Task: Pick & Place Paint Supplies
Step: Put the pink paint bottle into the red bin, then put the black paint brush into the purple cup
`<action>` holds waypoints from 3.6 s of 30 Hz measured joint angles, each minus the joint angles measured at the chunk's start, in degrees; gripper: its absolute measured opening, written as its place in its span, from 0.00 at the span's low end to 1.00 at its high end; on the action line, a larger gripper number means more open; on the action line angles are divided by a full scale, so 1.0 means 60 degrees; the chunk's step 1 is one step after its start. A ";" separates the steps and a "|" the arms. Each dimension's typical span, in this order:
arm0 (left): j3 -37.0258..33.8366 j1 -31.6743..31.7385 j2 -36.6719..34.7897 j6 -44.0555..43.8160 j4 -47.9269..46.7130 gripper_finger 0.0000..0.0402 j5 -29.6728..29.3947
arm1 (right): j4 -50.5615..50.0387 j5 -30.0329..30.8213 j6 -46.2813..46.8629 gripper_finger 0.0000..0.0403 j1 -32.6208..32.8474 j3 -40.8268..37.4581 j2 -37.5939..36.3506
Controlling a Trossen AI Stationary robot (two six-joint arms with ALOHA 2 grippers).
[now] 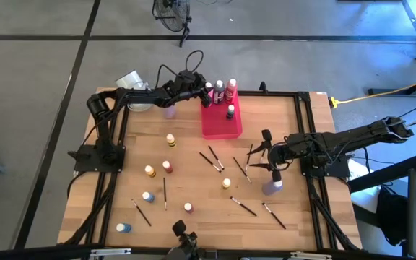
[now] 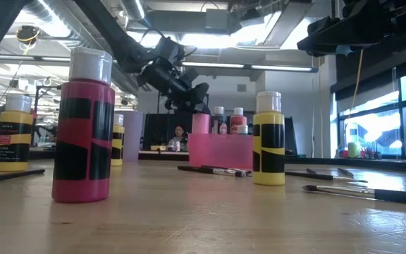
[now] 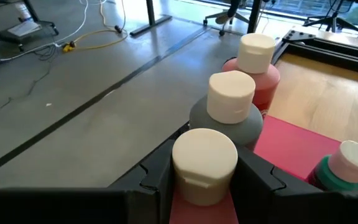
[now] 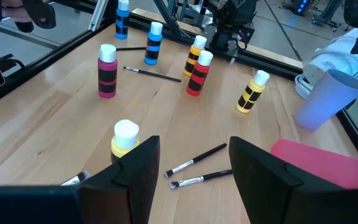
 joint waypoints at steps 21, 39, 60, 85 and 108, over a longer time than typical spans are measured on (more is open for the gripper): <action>-0.0022 -0.0215 -0.0004 0.1100 0.0071 0.54 -0.0369 | -0.0080 -0.0004 -0.0002 0.49 0.0003 0.0000 0.0000; -0.0026 -0.0374 -0.1147 0.1182 0.0059 0.65 -0.0439 | -0.0145 -0.0004 -0.0074 0.49 0.0002 0.0000 0.0000; -0.0026 -0.2053 -0.3977 0.0696 -0.3460 0.64 -0.0112 | 0.0820 -0.0431 0.0548 0.49 0.0018 0.0004 -0.0001; -0.0026 -0.6132 -0.4131 0.0277 -0.6798 0.63 -0.3964 | -0.4601 0.2758 0.1638 0.49 -0.0084 0.2442 0.0047; -0.0026 -0.6648 -0.4131 -0.0248 -0.6648 0.63 -0.5114 | -0.9470 0.2988 -0.0248 0.49 -0.0113 0.4156 0.1234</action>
